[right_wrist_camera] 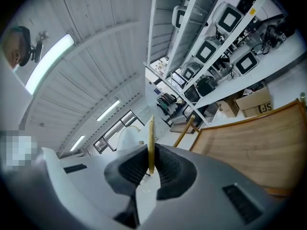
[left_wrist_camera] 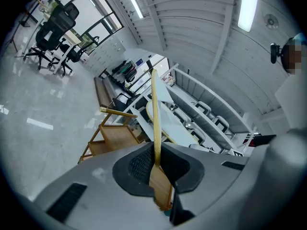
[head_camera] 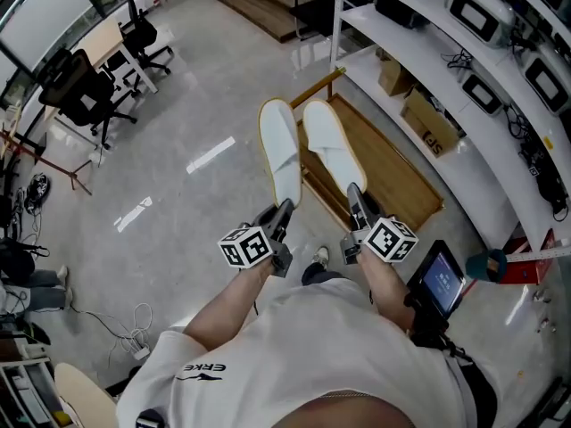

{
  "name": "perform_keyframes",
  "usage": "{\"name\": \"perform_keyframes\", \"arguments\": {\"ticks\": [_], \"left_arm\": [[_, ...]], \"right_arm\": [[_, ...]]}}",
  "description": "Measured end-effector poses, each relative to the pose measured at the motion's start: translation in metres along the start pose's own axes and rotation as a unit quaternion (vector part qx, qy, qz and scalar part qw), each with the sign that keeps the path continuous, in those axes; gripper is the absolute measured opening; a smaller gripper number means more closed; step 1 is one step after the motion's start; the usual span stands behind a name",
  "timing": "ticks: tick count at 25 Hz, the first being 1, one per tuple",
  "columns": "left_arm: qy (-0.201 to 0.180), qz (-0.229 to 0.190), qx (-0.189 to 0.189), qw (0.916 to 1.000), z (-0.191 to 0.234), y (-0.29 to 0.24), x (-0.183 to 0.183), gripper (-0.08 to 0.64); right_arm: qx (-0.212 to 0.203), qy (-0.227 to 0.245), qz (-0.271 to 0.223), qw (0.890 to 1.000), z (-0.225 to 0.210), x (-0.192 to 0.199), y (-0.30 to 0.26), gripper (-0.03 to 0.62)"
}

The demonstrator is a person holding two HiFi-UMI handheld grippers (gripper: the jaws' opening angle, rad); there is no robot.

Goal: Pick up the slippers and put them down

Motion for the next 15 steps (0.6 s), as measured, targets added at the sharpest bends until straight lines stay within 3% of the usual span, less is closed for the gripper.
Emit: {"name": "perform_keyframes", "arguments": {"ticks": [15], "left_arm": [[-0.003, 0.042, 0.003, 0.9991, 0.03, -0.088, -0.044, 0.028]], "right_arm": [[0.022, -0.032, -0.011, 0.999, -0.043, -0.03, -0.067, 0.032]]}}
Point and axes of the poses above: the fingertips, and each gripper's own axes: y backward along the fingers, z to its left, x out of its underside, the point moved 10 cm from there along y, backward along the fingers
